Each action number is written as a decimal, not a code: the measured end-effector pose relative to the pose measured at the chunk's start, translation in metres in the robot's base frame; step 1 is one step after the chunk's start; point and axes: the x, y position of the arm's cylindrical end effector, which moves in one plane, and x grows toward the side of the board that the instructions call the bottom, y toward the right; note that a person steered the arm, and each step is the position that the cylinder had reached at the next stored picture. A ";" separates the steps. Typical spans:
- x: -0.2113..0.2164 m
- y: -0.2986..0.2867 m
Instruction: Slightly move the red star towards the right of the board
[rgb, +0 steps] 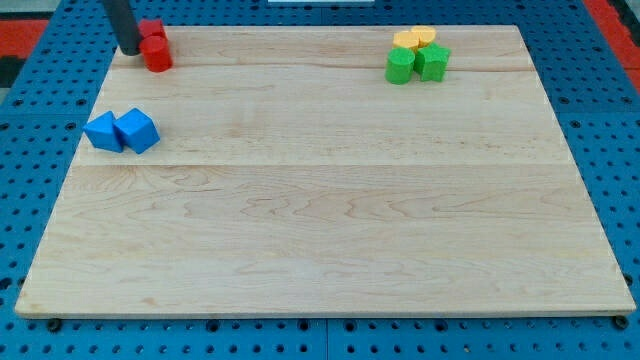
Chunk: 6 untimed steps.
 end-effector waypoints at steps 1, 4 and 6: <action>-0.007 -0.021; -0.022 0.041; -0.044 0.055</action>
